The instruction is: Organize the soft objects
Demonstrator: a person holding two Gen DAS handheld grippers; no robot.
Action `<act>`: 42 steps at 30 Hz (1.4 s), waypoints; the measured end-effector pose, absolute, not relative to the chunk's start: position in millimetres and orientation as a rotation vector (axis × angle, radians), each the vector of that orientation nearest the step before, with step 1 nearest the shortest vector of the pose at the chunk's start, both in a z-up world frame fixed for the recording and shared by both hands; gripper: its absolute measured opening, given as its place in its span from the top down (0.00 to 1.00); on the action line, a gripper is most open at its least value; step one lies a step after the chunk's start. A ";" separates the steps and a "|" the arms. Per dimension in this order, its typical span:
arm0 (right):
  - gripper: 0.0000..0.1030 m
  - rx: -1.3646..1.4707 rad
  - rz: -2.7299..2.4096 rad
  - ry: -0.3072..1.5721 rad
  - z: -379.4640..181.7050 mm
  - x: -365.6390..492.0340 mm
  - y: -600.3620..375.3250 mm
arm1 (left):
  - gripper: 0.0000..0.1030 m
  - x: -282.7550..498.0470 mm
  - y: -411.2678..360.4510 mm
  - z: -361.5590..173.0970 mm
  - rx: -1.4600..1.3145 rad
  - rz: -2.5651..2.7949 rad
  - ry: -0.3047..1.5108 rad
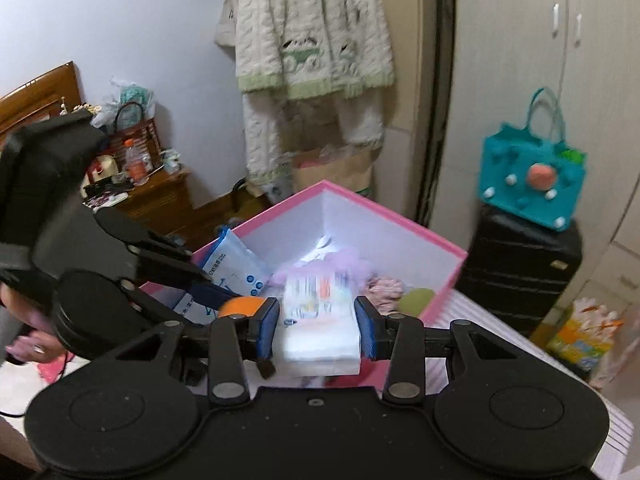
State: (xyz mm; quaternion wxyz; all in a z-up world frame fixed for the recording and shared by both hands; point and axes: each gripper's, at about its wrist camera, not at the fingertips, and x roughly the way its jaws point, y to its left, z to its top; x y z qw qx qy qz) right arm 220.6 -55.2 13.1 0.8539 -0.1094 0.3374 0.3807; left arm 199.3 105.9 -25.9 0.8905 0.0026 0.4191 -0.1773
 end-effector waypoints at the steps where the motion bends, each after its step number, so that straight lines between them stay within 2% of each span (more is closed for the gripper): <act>1: 0.60 -0.227 0.800 0.718 10.4 226.1 -51.8 | 0.65 203.4 107.8 -29.5 0.004 -0.374 0.875; 4: 0.68 -0.221 0.795 0.746 0.6 242.4 -43.3 | 0.65 212.8 111.0 -34.6 -0.004 -0.372 0.880; 5: 0.76 -0.218 0.800 0.762 -3.8 247.9 -40.6 | 0.65 215.4 110.6 -35.0 0.001 -0.372 0.879; 6: 0.79 -0.214 0.795 0.775 -7.9 252.0 -38.8 | 0.65 219.4 109.8 -36.3 0.006 -0.372 0.885; 16: 0.78 -0.145 0.758 0.802 -20.6 252.1 -54.1 | 0.64 247.7 106.1 -44.9 -0.019 -0.376 0.912; 17: 0.77 -0.145 0.750 0.797 -20.8 248.8 -56.1 | 0.59 249.1 105.9 -44.0 -0.032 -0.382 0.904; 18: 0.76 -0.144 0.744 0.795 -21.0 246.6 -57.5 | 0.48 251.0 106.4 -42.1 -0.054 -0.388 0.891; 20: 0.75 -0.135 0.735 0.793 -20.4 244.4 -62.8 | 0.39 253.6 107.1 -39.2 -0.078 -0.377 0.893; 28: 0.72 -0.078 0.744 0.761 -10.4 215.2 -84.6 | 0.32 221.4 111.2 -21.1 -0.028 -0.370 0.878; 34: 0.67 -0.072 0.721 0.731 -2.8 191.7 -92.5 | 0.23 178.5 110.3 -3.0 0.025 -0.344 0.824; 40: 0.59 -0.074 0.715 0.692 14.8 162.0 -101.7 | 0.03 136.2 103.3 15.8 0.093 -0.280 0.769; 42: 0.53 -0.084 0.708 0.666 21.6 149.7 -104.6 | 0.00 123.5 100.5 20.8 0.116 -0.228 0.756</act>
